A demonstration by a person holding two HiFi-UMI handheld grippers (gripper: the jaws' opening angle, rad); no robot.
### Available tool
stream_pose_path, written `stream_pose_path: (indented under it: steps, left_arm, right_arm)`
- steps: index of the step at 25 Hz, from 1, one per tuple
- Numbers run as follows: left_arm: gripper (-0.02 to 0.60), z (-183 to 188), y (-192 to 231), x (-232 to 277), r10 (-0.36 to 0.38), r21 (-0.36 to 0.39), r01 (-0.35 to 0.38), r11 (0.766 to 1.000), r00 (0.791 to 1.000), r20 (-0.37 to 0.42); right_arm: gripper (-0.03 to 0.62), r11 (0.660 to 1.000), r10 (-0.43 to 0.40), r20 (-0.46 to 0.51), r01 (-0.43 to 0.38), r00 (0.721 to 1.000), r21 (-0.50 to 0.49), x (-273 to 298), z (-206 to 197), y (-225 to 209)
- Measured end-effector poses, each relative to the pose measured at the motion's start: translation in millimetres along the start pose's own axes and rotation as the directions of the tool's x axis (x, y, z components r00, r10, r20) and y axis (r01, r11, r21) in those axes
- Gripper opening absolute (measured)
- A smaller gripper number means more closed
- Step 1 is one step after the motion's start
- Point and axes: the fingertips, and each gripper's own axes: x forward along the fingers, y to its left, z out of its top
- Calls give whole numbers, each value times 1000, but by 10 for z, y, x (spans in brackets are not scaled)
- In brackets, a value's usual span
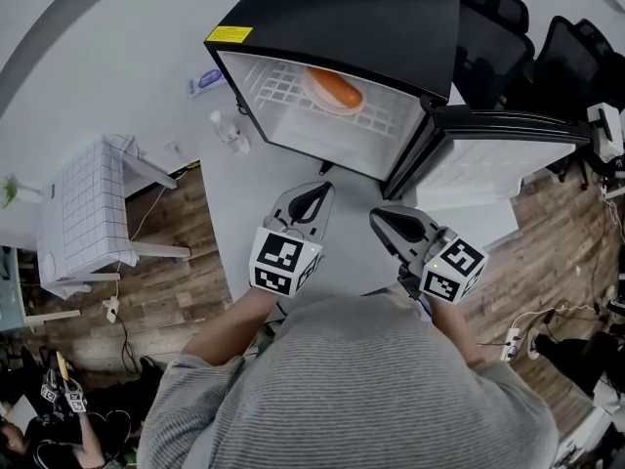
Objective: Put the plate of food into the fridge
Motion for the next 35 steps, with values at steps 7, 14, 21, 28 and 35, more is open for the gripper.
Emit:
stream_pose_path:
  steps: [7,14,21,28,35]
  left_arm:
    - [11,-37,-138,-227,-21,-27,22,999,1000,16]
    - [11,-130,-266,-552,-44,-47,46,998,999,31]
    - [11,-117,-326,-717,-45,-120,54,991,996,82]
    - [11,-75,-317,-899,-59,-110,71,991,992,111]
    - [12,-62,-368,-1067,-85,-83,96,992,988,126]
  right_arm:
    - [14,999,22,43,-21,999,-24,13,-21,93]
    - [12,999,25,53,-23,998,-33,49,-96,218]
    - [14,999,25,65,-22,998,-46,66,-117,354]
    - [14,998,10,83,-5,997,-65,89,-103,519]
    - [14,998,-5,104,11,995,-60,117,-173,714]
